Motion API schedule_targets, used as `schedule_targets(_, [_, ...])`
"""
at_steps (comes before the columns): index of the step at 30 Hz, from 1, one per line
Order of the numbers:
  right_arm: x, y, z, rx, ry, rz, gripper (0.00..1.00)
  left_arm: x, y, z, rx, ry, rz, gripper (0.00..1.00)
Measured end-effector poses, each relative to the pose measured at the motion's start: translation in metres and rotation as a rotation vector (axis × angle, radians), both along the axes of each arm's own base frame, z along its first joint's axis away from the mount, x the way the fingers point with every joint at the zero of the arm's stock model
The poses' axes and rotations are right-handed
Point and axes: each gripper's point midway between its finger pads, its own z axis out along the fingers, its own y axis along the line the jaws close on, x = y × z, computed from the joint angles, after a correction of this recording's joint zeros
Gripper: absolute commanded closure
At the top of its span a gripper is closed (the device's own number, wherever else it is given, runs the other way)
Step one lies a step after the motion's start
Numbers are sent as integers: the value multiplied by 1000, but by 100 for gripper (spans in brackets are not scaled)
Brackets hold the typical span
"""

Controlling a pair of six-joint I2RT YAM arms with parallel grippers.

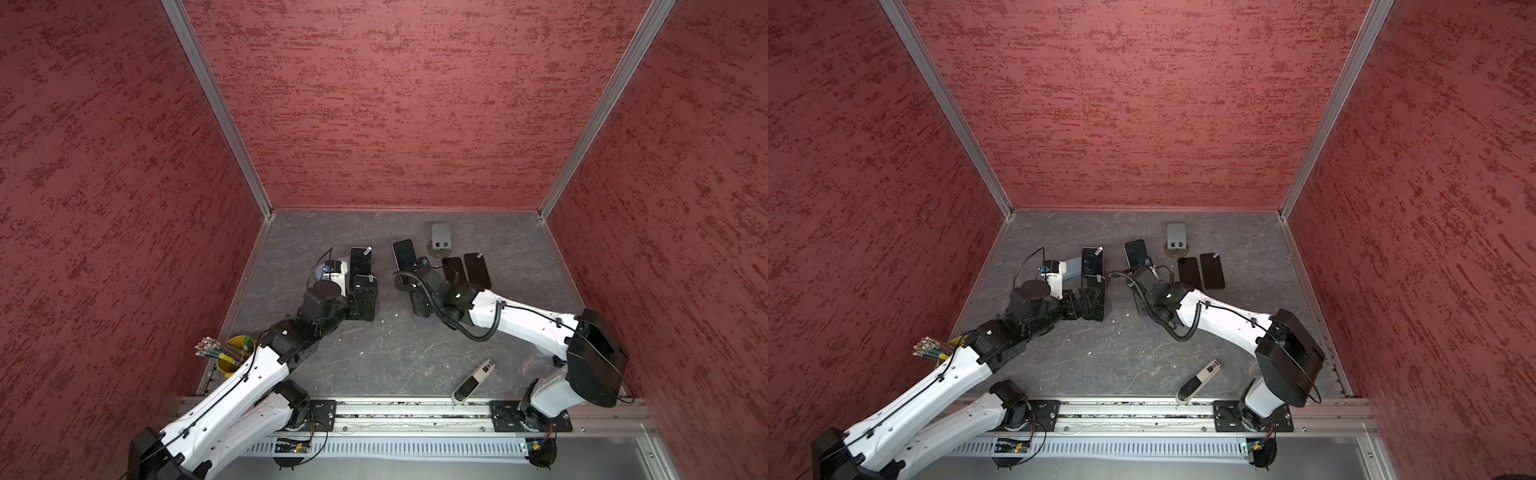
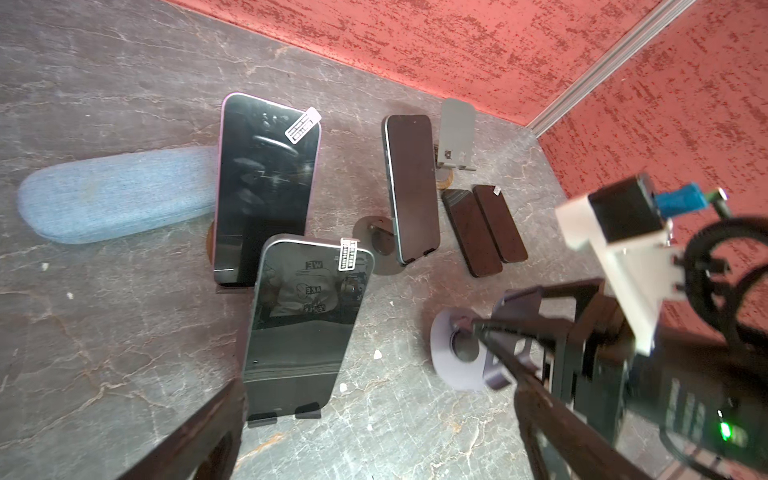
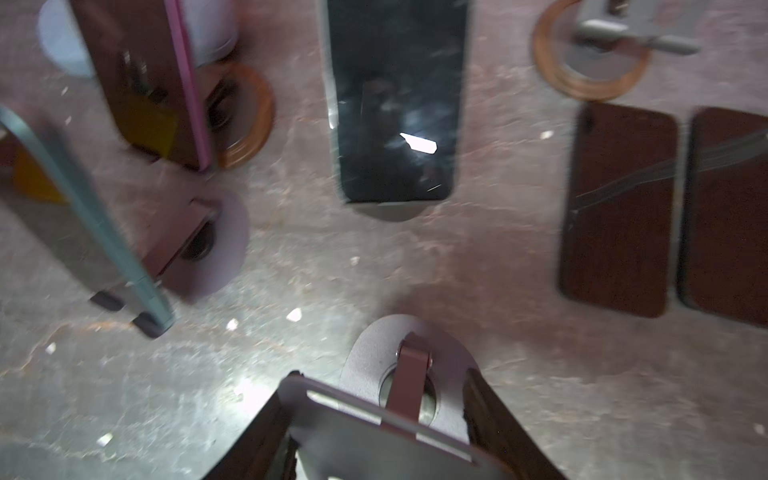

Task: Remove the phone from the phone stand
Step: 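Close the right gripper on the grey stand's upright plate, then lift the grey stand and carry it toward the silver stand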

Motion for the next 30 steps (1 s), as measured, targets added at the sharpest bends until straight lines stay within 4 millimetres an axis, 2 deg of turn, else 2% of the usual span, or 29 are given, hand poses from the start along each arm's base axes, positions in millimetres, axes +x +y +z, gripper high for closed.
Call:
schedule_targets(6, [30,-37,5,-6,-16,-76,46,-2,-11,2,-11,-9,-51,0])
schedule_targets(11, [53,-54,14,-2,-30,-99,46,-5,-24,0,-4,-11,-101,0])
schedule_targets(25, [137,-49,65,65,-163,-85,46,-5,-30,-8,24,1,-119,0])
schedule_targets(30, [159,-43,80,85,-214,-66,45,-3,-30,-6,31,-5,-116,0])
